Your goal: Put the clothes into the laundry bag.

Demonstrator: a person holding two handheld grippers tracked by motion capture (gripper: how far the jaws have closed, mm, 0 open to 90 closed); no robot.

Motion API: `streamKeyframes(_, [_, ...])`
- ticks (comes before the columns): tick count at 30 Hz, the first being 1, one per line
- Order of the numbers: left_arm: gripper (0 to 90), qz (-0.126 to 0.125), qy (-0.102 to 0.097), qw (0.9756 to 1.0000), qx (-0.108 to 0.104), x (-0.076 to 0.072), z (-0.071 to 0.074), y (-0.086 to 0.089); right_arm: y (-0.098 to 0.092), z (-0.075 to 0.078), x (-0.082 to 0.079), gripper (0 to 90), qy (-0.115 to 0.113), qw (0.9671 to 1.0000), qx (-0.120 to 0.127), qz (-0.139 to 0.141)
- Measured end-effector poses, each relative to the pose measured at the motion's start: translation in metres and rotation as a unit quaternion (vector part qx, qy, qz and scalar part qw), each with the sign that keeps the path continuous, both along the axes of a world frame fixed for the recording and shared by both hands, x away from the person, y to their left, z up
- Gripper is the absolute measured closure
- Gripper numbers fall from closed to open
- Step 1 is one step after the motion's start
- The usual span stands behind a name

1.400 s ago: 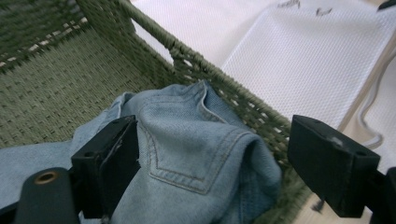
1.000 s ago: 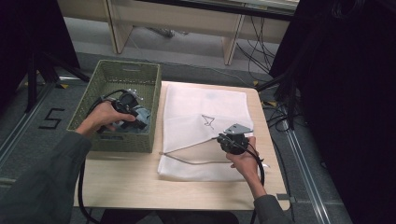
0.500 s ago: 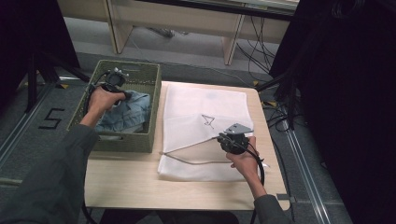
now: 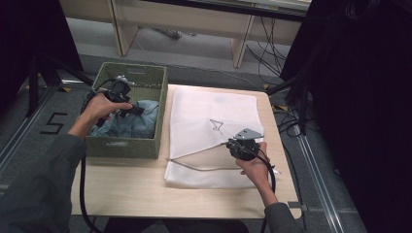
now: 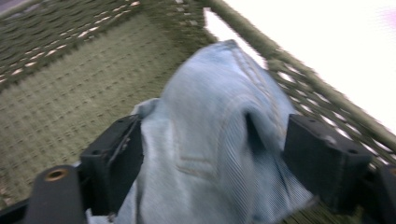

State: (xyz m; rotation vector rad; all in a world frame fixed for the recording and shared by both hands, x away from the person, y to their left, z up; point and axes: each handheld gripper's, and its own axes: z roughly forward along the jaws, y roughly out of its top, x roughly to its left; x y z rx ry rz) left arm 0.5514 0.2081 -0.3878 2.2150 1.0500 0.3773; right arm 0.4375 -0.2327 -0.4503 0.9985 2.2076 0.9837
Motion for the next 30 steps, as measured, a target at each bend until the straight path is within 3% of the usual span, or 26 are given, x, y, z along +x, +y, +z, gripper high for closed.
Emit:
streamKeyframes(2, [15.9,-0.025,-0.014,0.9996,0.005,-0.003,-0.002,0.003,0.001,0.0,-0.001,79.0,0.009,1.0,-0.003,0.001])
streamKeyframes(4, [15.6,-0.033,-0.007,0.9994,0.011,-0.003,-0.008,0.004,0.001,-0.001,0.0,78.9,0.002,1.0,-0.004,0.001])
streamKeyframes(6, [15.6,-0.043,-0.008,0.9989,0.02,-0.001,-0.017,0.003,0.001,0.0,-0.001,78.8,0.01,0.9999,-0.002,0.002])
streamKeyframes(10, [15.2,-0.04,0.008,0.9984,0.039,0.006,-0.031,-0.002,0.002,-0.001,0.0,78.4,0.003,1.0,-0.005,0.002])
streamKeyframes(12, [14.8,-0.05,0.006,0.9977,0.044,0.009,-0.04,-0.004,0.002,-0.001,0.0,78.3,0.008,1.0,-0.004,0.003])
streamKeyframes(13, [14.5,-0.058,0.014,0.9969,0.051,0.01,-0.044,-0.005,0.002,-0.001,0.0,78.2,0.01,0.9999,-0.004,0.002])
streamKeyframes(16, [12.8,-0.057,0.018,0.9973,0.043,0.011,-0.052,-0.008,0.001,-0.001,0.0,78.0,0.005,0.9999,-0.007,0.005])
streamKeyframes(17, [12.0,-0.07,0.024,0.996,0.05,0.012,-0.054,-0.008,0.001,-0.001,-0.001,78.0,0.011,0.9999,-0.004,0.003])
streamKeyframes(18, [10.9,-0.065,0.021,0.9968,0.043,0.011,-0.057,-0.009,0.001,-0.001,-0.001,77.9,0.01,0.9999,-0.007,0.004])
streamKeyframes(20, [8.7,-0.074,0.028,0.9955,0.051,0.012,-0.062,-0.007,0.002,-0.002,0.0,77.9,0.007,0.9999,-0.009,0.004])
streamKeyframes(22, [5.9,-0.06,0.025,0.997,0.042,0.011,-0.069,-0.007,0.003,-0.001,-0.001,77.9,0.009,1.0,-0.004,0.001])
streamKeyframes(23, [5.7,-0.07,0.028,0.9956,0.055,0.012,-0.072,-0.006,0.003,-0.001,-0.001,77.9,0.011,0.9999,-0.005,0.001])
streamKeyframes(24, [4.3,-0.057,0.027,0.9969,0.048,0.012,-0.076,-0.006,0.003,-0.001,-0.001,77.8,0.011,0.9999,-0.009,0.003])
streamKeyframes(25, [3.4,-0.063,0.03,0.9961,0.055,0.013,-0.077,-0.004,0.003,-0.001,-0.001,77.8,0.011,0.9999,-0.01,0.002])
streamKeyframes(26, [3.3,-0.048,0.024,0.9979,0.038,0.012,-0.081,-0.004,0.002,-0.002,-0.001,77.8,0.004,0.9999,-0.012,0.005])
streamKeyframes(28, [3.5,-0.053,0.026,0.997,0.051,0.013,-0.083,-0.002,0.003,-0.001,-0.002,77.8,0.015,0.9999,-0.008,0.004])
streamKeyframes(29, [6.3,-0.044,0.026,0.9974,0.05,0.012,-0.085,-0.004,0.003,-0.002,-0.001,77.7,0.01,0.9999,-0.008,0.004])
streamKeyframes(30, [15.0,-0.045,0.015,0.9967,0.065,0.012,-0.085,-0.004,0.003,-0.002,-0.001,77.7,0.006,0.9999,-0.011,0.005])
